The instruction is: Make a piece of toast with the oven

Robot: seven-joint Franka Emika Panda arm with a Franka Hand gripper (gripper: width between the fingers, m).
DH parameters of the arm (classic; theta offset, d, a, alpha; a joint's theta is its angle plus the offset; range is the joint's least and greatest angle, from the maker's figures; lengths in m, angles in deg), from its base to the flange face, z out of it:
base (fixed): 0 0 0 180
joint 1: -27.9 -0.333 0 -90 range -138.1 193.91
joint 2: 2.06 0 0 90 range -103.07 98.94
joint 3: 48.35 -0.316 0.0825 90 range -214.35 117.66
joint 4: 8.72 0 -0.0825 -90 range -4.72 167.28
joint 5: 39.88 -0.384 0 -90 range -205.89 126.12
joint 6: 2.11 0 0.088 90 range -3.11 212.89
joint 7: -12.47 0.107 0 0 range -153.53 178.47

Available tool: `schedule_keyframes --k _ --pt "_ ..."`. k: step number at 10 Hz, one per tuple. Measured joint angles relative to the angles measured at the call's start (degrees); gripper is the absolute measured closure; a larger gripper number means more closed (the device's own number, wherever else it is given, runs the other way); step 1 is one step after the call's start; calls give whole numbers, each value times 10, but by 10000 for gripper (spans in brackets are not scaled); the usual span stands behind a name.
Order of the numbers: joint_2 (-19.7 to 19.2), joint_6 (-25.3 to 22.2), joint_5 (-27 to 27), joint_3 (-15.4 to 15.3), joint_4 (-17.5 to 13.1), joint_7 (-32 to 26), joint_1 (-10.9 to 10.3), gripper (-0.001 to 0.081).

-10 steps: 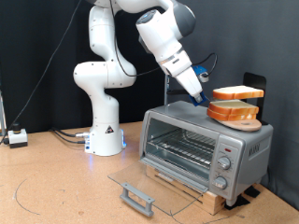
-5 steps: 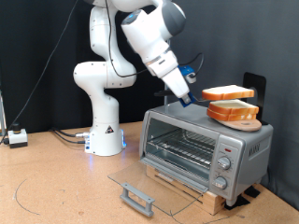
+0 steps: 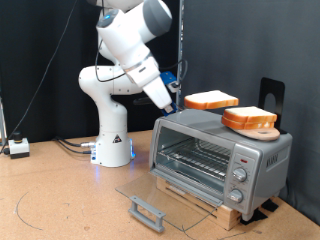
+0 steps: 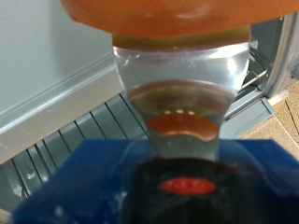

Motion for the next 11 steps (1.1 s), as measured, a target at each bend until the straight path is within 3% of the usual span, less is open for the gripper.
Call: schedule_keyframes --k 3,6,11 --pt "-2 0 13 12 6 -41 4 411" --pt "-12 -17 69 57 5 -106 31 411" --pt "-60 -29 123 123 -23 -144 74 411"
